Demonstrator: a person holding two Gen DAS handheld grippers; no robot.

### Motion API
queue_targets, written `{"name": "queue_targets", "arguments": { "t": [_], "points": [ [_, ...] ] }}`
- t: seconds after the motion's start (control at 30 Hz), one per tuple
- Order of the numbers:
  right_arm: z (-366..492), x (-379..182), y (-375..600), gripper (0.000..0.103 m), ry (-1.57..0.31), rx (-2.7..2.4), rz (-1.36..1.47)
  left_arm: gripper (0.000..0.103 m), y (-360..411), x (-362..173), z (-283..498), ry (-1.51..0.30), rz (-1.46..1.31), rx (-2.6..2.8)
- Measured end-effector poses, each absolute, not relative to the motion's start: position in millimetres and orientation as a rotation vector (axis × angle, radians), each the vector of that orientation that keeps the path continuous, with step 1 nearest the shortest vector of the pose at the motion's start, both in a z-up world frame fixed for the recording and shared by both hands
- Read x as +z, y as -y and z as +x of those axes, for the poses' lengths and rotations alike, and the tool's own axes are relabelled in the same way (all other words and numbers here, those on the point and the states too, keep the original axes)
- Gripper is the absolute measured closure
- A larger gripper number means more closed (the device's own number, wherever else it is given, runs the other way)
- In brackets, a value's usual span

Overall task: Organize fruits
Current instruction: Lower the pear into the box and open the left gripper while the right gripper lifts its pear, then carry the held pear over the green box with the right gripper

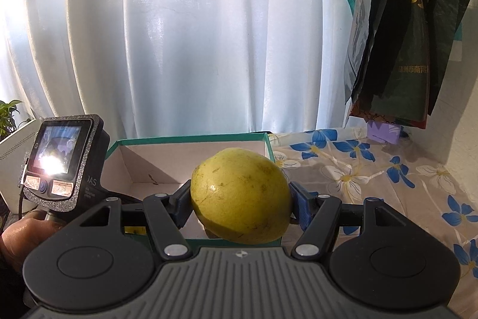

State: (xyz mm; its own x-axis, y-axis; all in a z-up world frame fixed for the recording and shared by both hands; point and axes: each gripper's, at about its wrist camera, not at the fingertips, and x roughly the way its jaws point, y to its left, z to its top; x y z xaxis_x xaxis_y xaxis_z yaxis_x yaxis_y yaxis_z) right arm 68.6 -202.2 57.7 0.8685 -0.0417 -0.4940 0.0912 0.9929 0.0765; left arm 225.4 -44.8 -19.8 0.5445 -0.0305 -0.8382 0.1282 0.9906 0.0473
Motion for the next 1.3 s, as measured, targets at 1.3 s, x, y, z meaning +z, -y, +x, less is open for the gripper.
{"name": "queue_targets", "arguments": {
  "t": [1.3],
  "points": [
    [116, 34, 183, 0.037, -0.571, -0.029, 0.028, 0.000, -35, 56, 65, -0.830, -0.028, -0.037]
  ]
}}
